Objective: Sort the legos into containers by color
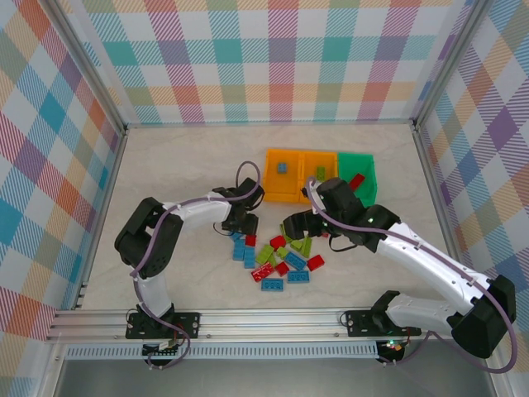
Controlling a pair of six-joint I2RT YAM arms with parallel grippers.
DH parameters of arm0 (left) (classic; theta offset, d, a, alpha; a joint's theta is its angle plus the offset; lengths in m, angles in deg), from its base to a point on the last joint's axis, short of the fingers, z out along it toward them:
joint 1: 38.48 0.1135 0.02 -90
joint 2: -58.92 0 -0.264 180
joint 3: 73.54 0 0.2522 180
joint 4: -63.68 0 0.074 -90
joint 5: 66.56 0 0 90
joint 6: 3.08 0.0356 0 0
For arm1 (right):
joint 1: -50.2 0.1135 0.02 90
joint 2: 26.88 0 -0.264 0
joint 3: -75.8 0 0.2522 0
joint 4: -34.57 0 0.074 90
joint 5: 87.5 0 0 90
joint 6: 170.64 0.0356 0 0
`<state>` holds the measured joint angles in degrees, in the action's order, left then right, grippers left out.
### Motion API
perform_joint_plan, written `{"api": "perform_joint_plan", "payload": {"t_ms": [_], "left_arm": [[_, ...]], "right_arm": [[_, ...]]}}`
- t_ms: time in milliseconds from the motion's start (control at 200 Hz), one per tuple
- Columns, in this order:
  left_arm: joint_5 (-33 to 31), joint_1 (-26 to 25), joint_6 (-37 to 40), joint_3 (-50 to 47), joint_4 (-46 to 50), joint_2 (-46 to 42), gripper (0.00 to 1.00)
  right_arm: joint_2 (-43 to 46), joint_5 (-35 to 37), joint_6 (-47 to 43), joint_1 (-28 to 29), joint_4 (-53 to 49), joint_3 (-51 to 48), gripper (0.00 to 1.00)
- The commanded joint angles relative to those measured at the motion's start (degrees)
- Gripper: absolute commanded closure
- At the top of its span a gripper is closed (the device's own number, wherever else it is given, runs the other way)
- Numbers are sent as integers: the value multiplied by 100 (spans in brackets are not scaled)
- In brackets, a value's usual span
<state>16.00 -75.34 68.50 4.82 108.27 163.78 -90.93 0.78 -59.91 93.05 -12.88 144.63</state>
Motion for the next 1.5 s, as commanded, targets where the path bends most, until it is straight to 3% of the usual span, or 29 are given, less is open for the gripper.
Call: {"api": "perform_joint_plan", "payload": {"t_ms": [0, 250, 360, 580, 710, 820, 1205, 1335, 1495], "left_arm": [[-666, 153, -369, -149, 37, -74, 46], [-1233, 256, -565, -173, 55, -118, 60], [-1066, 319, -560, -255, 4, -252, 69], [-650, 366, -626, -40, 115, -854, 72], [-378, 73, -777, 544, -126, -1342, 76], [-325, -240, -875, 1320, -556, -966, 76], [-1428, -366, -436, 5027, -5, 2143, 70], [-1381, -352, -329, 5392, 20, 2448, 54], [-1158, -377, -260, 5267, -51, 2087, 41]], "right_arm": [[66, -267, 209, 39, -272, -151, 11], [148, -282, 280, 36, -284, -189, 11], [108, -419, 274, 37, -162, -278, 11], [-22, -919, 356, 44, 52, -359, 11], [266, -463, 501, 39, 289, -449, 11], [560, 170, 682, 39, 572, -620, 9], [851, 513, 835, 39, 372, -727, 7], [990, 569, 884, 39, 375, -869, 7], [998, 637, 922, 39, 359, -911, 6]]}}
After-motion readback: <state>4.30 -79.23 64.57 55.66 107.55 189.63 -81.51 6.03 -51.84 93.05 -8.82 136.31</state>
